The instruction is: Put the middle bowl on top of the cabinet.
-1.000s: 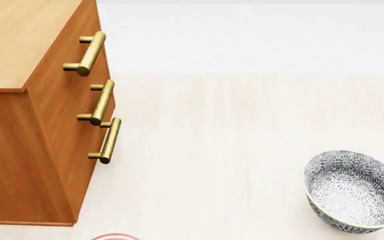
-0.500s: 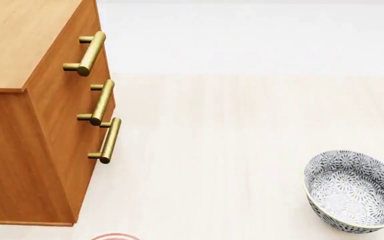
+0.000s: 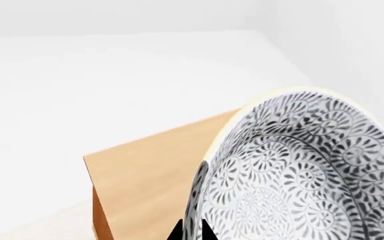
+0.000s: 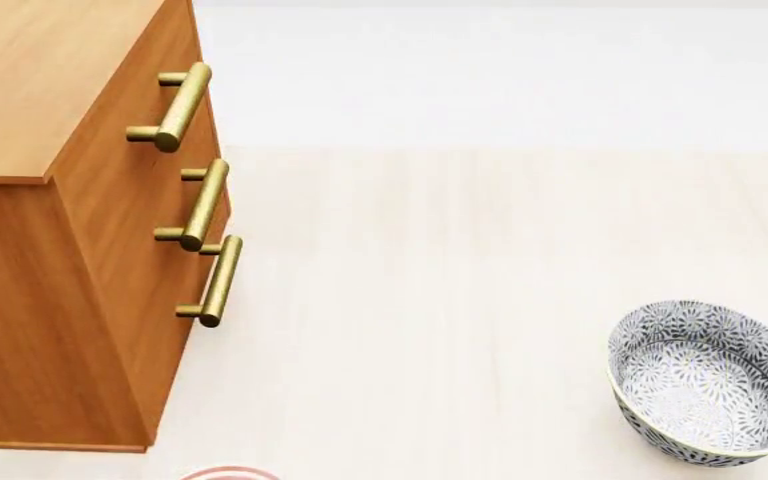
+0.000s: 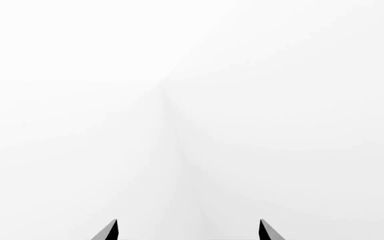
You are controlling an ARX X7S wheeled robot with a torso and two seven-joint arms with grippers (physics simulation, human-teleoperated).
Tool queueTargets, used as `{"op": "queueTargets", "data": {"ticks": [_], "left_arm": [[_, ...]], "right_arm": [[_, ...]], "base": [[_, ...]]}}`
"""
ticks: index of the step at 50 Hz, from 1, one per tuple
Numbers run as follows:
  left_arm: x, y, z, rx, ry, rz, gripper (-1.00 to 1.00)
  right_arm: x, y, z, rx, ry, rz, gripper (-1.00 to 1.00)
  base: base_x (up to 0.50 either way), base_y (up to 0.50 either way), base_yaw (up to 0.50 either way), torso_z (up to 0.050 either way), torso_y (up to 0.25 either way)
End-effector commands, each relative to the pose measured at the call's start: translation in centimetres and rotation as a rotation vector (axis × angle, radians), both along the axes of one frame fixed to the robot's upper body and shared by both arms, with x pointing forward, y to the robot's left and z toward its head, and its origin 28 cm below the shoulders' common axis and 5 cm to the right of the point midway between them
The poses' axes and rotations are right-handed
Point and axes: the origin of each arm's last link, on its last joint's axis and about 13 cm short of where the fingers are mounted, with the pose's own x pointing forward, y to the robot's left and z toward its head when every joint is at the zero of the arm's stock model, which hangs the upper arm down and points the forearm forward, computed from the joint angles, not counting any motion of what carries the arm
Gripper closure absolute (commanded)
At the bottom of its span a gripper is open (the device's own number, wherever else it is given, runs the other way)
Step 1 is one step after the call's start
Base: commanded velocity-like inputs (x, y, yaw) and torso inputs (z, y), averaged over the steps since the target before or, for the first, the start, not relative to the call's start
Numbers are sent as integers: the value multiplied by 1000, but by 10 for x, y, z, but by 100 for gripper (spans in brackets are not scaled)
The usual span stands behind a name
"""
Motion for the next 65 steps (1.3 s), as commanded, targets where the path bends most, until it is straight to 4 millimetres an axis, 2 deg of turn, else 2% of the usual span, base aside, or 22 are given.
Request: {"op": "queueTargets", "data": {"ticks": [1,18,41,56,57,65], "left_arm": [[11,7,-15,-28,-21,52,100],[20,22,-35,-92,4,131,100],[37,32,-91,-85,36,90,100],[39,40,-106,-101,34,87,100],[39,40,-106,-98,37,89,-100],[38,40,-103,-56,58,99,-100]], "right_arm": [[-4,-2,0,-49,0,-23,-100],[-6,-3,1,-51,-5,-26,-100],[-9,-3,2,-55,-13,-29,-100],[-9,-3,1,-60,-7,-23,-100],[-9,-3,1,-60,-7,-23,-100],[-9,-3,1,-61,-7,-22,-100]], "base": [[0,0,0,0,0],[0,0,0,0,1],[0,0,0,0,0],[3,1,0,0,0],[0,0,3,0,0],[0,0,0,0,0]]}}
